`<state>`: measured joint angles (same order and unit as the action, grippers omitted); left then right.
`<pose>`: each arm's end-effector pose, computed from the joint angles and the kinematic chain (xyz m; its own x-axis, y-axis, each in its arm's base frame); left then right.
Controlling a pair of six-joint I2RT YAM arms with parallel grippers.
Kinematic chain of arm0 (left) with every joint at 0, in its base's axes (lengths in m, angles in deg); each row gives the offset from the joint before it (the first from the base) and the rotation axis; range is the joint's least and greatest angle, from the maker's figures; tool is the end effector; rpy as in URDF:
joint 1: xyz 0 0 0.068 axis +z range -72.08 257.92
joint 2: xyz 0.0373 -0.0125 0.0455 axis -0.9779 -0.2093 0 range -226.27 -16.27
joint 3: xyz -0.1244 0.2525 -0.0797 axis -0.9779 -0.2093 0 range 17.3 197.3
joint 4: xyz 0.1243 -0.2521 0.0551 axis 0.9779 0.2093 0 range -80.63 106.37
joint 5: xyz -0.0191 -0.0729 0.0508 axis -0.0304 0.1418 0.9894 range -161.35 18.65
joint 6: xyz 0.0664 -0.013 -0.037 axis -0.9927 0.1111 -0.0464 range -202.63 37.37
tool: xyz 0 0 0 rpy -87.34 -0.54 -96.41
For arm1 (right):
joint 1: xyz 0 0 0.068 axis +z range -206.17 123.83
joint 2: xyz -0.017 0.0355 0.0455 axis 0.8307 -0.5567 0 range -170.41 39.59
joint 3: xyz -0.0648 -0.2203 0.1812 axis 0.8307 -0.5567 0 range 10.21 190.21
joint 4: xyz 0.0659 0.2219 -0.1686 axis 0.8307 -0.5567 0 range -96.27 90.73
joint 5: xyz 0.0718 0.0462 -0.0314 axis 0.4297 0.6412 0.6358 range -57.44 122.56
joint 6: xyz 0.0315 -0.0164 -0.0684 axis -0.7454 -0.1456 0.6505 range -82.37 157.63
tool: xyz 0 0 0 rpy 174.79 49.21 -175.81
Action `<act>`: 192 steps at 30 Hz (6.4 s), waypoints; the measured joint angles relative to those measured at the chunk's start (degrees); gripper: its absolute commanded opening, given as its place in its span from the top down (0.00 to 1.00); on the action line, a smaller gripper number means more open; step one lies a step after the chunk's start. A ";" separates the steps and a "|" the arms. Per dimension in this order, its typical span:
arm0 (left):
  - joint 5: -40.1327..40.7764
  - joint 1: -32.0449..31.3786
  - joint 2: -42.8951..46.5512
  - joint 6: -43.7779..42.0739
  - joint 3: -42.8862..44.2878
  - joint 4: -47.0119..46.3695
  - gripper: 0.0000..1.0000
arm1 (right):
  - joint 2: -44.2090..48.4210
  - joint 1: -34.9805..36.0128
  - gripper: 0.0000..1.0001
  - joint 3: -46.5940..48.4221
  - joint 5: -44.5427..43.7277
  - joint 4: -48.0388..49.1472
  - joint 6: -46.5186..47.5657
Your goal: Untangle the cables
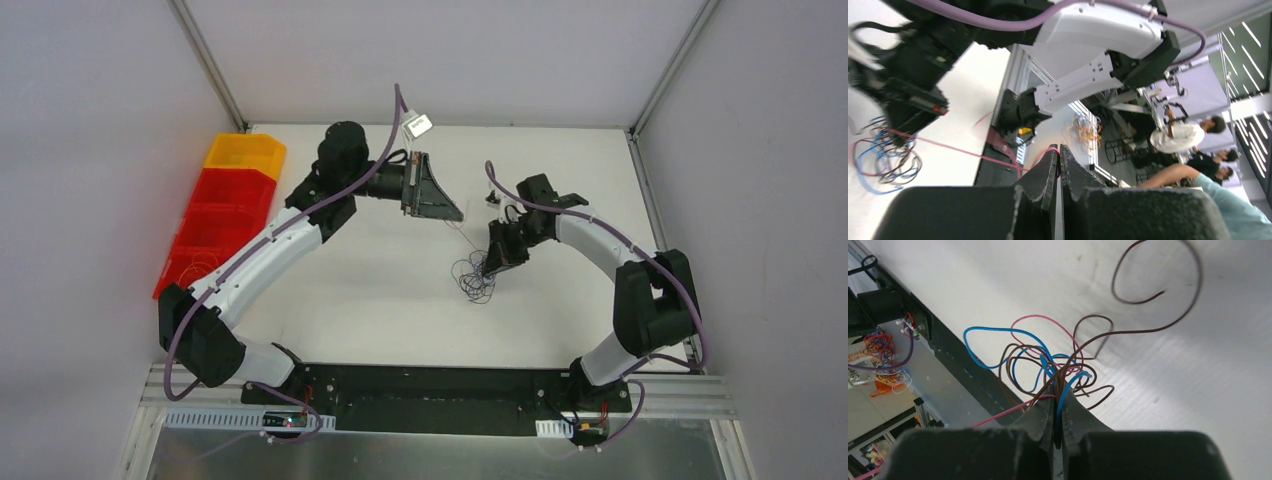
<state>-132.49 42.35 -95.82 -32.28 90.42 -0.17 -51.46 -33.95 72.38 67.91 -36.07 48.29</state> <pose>0.2516 -0.2507 0.4281 -0.7358 0.0693 -0.6737 0.6670 -0.0983 -0.7386 0.3046 0.1654 0.2030 -0.7311 -0.4616 -0.5023 -0.6760 0.5897 0.4420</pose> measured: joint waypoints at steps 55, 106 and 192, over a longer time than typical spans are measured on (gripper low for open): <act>4.87 24.92 3.30 -5.75 9.64 13.31 0.57 | 0.04 6.14 1.00 -1.38 -6.19 16.92 10.12; 18.43 10.01 3.82 -61.55 16.37 38.58 0.14 | 11.02 -1.81 1.00 22.34 12.02 4.24 -18.05; 23.32 81.64 -19.43 -95.30 14.16 53.16 0.50 | 7.06 0.26 0.01 12.22 -1.90 -13.16 -1.60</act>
<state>-109.17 123.98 -115.25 -127.58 104.59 52.98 -44.40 -33.69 84.60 66.01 -49.23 46.69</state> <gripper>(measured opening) 0.300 0.993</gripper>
